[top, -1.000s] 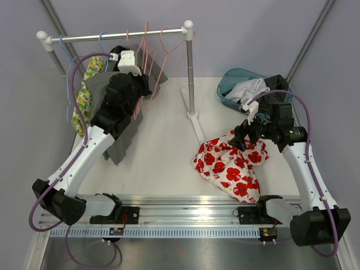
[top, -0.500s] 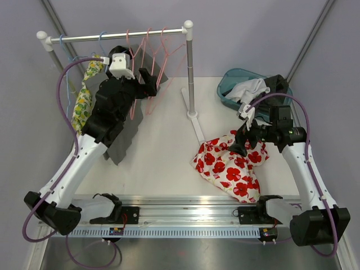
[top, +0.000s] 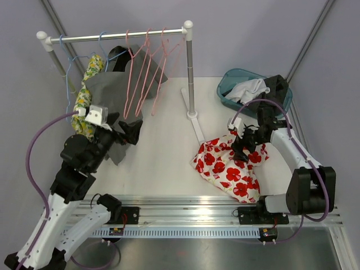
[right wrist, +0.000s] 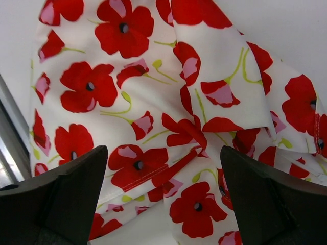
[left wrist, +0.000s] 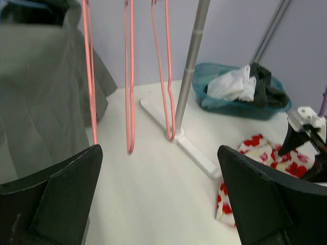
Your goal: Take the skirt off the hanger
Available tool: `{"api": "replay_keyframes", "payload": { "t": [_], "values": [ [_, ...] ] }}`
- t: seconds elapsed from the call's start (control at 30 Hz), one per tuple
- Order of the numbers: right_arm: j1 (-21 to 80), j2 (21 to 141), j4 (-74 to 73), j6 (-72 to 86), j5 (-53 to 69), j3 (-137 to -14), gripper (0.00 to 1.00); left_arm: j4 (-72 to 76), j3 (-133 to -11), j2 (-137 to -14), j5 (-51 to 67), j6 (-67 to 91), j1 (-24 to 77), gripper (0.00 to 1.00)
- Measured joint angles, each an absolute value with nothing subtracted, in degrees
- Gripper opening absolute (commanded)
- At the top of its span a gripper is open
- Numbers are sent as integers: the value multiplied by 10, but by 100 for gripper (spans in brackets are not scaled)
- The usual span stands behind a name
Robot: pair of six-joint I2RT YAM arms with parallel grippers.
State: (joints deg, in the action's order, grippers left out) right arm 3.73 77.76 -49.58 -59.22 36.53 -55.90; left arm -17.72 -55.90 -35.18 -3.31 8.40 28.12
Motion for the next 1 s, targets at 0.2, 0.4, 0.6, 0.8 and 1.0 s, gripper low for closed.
{"api": "replay_keyframes", "payload": {
  "t": [0.2, 0.4, 0.6, 0.8, 1.0],
  "values": [
    [37, 786, -479, -726, 350, -535, 99, -230, -474, -239, -23, 86, 281, 99],
    [42, 875, -445, -804, 342, -561, 99, -247, -443, -190, -18, 104, 281, 99],
    [65, 960, -414, -827, 319, -563, 60, -258, -426, -167, -17, 119, 281, 99],
    [83, 969, -444, -791, 332, -597, 0, -272, -418, -147, -17, 124, 281, 99],
    [81, 966, -488, -688, 342, -679, 0, -273, -414, -138, -17, 128, 281, 99]
  ]
}}
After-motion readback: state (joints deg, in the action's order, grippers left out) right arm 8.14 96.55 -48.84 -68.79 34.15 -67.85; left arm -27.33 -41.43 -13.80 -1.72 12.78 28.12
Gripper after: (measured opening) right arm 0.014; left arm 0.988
